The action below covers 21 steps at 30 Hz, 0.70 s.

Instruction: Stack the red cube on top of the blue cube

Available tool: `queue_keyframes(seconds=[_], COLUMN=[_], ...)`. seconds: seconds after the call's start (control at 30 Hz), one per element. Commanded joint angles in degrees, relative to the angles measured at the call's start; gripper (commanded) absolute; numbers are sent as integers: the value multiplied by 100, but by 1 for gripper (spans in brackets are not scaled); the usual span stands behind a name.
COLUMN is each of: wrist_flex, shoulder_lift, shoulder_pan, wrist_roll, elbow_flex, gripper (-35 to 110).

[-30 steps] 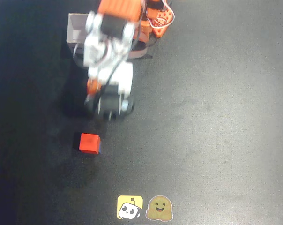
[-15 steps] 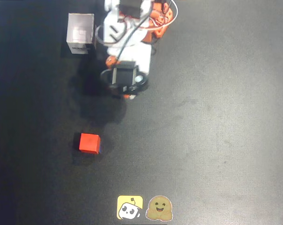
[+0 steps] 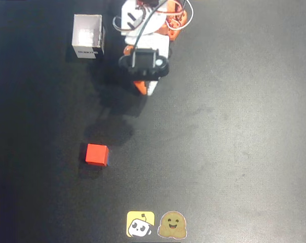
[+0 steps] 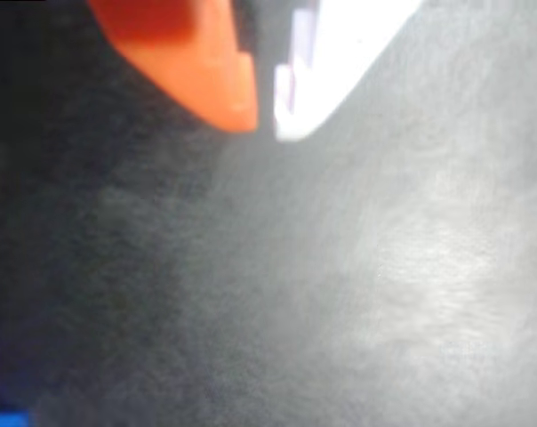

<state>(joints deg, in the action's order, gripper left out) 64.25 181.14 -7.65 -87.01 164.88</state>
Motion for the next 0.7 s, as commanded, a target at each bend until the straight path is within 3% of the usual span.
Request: queue_keyframes(seconds=[0.0,0.2,0.47,0.67], wrist_flex=[35,70,1248,1230], shoulder_lift=[193,193,193,193], shoulder_pan=[0,70,44,79], wrist_roll=[-44,0,-18,149], elbow_flex=[62,439,439,439], gripper=[0,0,0,0])
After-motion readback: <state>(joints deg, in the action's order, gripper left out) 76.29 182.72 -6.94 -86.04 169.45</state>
